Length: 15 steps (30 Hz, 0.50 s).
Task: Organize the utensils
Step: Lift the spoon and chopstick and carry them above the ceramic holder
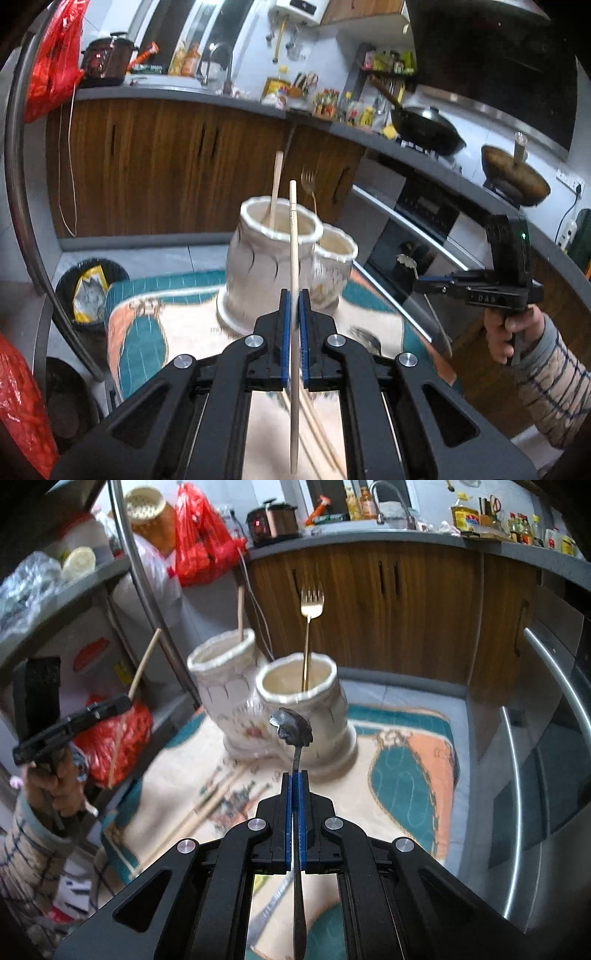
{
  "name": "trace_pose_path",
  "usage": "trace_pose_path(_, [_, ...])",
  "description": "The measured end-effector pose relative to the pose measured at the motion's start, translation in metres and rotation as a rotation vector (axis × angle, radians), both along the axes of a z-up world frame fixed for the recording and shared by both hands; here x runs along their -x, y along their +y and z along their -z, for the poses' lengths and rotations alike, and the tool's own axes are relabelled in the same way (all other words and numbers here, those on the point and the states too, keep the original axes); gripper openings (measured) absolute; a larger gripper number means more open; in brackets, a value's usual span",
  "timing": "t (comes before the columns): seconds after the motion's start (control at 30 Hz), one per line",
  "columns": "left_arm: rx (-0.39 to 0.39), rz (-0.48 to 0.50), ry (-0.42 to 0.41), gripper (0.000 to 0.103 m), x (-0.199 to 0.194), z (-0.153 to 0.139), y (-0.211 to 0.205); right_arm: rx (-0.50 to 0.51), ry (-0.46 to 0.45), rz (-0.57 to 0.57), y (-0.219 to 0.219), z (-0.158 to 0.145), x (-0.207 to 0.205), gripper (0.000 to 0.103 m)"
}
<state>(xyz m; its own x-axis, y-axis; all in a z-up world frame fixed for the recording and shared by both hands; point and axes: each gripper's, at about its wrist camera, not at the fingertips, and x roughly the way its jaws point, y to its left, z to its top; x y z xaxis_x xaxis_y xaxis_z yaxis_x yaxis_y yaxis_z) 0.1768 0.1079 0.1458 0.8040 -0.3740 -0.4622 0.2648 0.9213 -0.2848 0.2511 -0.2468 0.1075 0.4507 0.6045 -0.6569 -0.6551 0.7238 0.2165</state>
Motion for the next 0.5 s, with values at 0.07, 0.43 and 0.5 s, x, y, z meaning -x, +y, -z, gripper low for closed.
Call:
trace_pose_path(0.07, [0.025, -0.009, -0.028, 0.004, -0.003, -0.005, 0.0, -0.041, -0.028, 0.009, 0.001, -0.009, -0.002, 0.004])
trace_pose_path(0.43, [0.087, -0.098, -0.257, 0.004, -0.037, -0.05, -0.007, -0.27, -0.171, 0.046, 0.019, -0.06, -0.025, 0.004])
trace_pose_path(0.5, [0.107, -0.109, -0.276, 0.004, -0.047, -0.055, -0.007, -0.284, -0.197, 0.055, 0.027, -0.065, -0.035, 0.004])
